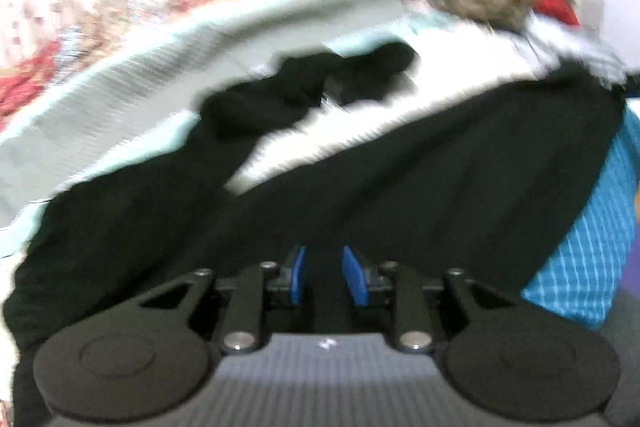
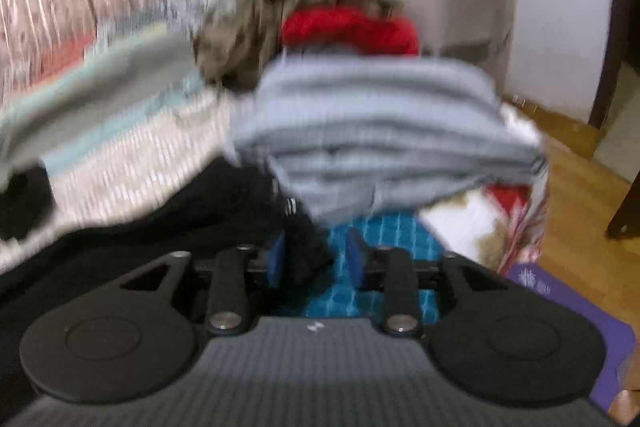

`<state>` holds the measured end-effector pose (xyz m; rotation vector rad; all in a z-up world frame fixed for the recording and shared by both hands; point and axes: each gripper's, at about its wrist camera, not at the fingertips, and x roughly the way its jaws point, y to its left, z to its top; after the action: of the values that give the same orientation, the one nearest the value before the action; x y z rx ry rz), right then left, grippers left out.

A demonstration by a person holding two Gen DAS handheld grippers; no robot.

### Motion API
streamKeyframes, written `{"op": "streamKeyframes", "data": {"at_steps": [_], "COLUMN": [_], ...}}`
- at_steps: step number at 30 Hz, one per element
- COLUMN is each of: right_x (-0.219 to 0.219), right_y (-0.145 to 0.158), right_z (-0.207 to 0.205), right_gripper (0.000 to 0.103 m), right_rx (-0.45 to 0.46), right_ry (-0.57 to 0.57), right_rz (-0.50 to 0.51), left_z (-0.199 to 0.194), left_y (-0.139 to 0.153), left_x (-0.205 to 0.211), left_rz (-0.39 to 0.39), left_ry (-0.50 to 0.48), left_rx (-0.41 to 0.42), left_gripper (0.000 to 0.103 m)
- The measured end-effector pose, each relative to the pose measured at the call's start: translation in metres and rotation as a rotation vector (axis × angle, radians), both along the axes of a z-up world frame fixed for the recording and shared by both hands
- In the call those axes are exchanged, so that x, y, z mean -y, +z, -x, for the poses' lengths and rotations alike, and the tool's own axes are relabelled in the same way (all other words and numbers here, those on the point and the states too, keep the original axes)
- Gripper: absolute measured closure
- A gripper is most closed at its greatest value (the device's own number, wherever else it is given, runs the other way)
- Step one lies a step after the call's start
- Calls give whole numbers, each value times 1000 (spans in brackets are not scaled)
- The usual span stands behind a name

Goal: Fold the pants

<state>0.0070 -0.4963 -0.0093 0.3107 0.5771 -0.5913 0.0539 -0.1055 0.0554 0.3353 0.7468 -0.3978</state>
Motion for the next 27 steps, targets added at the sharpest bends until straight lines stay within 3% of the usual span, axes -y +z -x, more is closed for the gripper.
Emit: {"op": "streamKeyframes", "data": {"at_steps": [4, 5, 8, 10, 13, 17, 19, 20, 21, 23, 25, 27], "right_x": [-9, -14, -39, -67, -98, -129, -147, -154, -161, -168, -167, -166], "right_y": [35, 42, 50, 41, 18, -13, -25, -25, -22, -2, 25, 49], "right_z": [3, -2, -39, -74, -137, -210, -232, -240, -244, -255, -255, -245], "right_gripper": [56, 56, 56, 52, 47, 46, 48, 71, 88, 90, 91, 91], "right_rx": [116, 137, 159, 146, 89, -1, -70, -96, -124, -149, -141, -120], "right_ry": [11, 52, 225, 334, 440, 501, 521, 540, 553, 575, 563, 488], "right_rz": [2, -29, -182, -285, -392, -499, -510, -488, -430, -200, 91, 532], "left_z": [-15, -24, -65, -95, -131, -163, -168, -168, -168, -167, -160, -151], "left_y": [37, 42, 47, 41, 21, -13, -27, -33, -35, -39, -34, -27], "left_x": [-84, -107, -179, -225, -272, -292, -286, -282, -277, -265, -260, -259], "left_rz": [42, 33, 16, 57, 150, 210, 220, 223, 203, 123, 97, 95], "left_ry": [195, 262, 516, 694, 840, 866, 821, 793, 777, 755, 726, 706], "left_rx": [99, 117, 126, 103, 23, -118, -161, -174, -177, -158, -131, -111], "left_gripper": [56, 54, 37, 3, 2, 3, 22, 29, 42, 53, 66, 72]}}
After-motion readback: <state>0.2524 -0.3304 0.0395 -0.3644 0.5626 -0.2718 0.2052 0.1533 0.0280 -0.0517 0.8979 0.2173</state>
